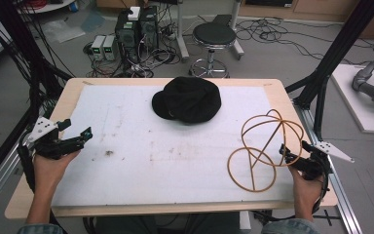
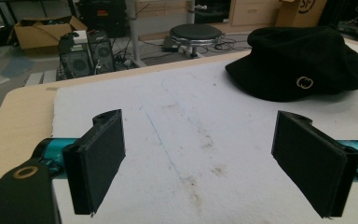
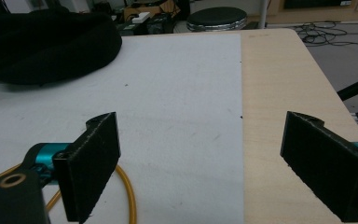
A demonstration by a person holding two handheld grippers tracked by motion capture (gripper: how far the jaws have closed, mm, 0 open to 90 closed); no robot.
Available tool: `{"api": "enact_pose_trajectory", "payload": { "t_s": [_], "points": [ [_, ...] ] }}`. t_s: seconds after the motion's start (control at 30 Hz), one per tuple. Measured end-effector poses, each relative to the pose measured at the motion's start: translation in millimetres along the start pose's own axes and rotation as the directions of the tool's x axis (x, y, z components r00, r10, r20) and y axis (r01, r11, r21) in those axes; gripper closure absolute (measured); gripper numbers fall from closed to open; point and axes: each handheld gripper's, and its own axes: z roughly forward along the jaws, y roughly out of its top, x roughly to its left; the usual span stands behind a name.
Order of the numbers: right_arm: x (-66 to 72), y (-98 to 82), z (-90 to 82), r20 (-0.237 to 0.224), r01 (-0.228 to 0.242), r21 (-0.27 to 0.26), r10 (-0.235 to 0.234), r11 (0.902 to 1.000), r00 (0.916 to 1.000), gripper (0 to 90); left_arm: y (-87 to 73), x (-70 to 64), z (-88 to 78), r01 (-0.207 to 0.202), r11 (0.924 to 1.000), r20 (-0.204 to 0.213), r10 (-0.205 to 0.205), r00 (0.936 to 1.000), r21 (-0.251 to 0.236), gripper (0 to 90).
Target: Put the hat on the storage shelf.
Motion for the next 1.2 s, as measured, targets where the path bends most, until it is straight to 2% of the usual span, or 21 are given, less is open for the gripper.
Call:
{"api": "enact_pose_trajectory", "payload": {
  "t_s": [0.3, 0.33, 0.6, 0.77, 0.87, 1.2],
  "points": [
    [7.0, -0.7, 5.3, -0.017, 0.018, 0.012, -0.018, 0.9998, 0.9997, 11.6, 3.6, -3.8, 1.6, -0.019, 0.9998, 0.020, 0.020, 0.9996, -0.007, 17.6],
    [7.6, -0.6, 5.7, -0.019, 0.020, 0.013, -0.020, 0.9997, 0.9996, 11.6, 6.6, -5.3, 2.5, -0.020, 0.9997, 0.033, 0.020, 0.9992, -0.014, 17.6],
    [11.0, -0.6, 7.2, -0.024, 0.034, 0.019, -0.033, 0.9993, 0.9992, 11.6, 19.5, -14.9, 3.7, -0.044, 0.9983, 0.059, 0.046, 0.9972, -0.038, 17.5],
    [11.2, -0.4, 7.1, -0.029, 0.029, 0.016, -0.029, 0.9994, 0.9992, 11.6, 31.8, -22.6, 8.8, -0.075, 0.9964, 0.073, 0.078, 0.9943, -0.040, 17.5],
    [10.9, -0.4, 6.9, -0.027, 0.023, 0.018, -0.023, 0.9996, 0.9994, 11.6, 46.7, -27.0, 13.2, -0.107, 0.9935, 0.082, 0.110, 0.9906, -0.040, 17.5],
    [9.2, -1.1, 7.0, -0.030, 0.016, 0.017, -0.015, 0.9997, 0.9994, 11.6, 74.6, -32.9, 32.9, -0.140, 0.9894, 0.099, 0.143, 0.9847, -0.037, 17.5]
  ]
}}
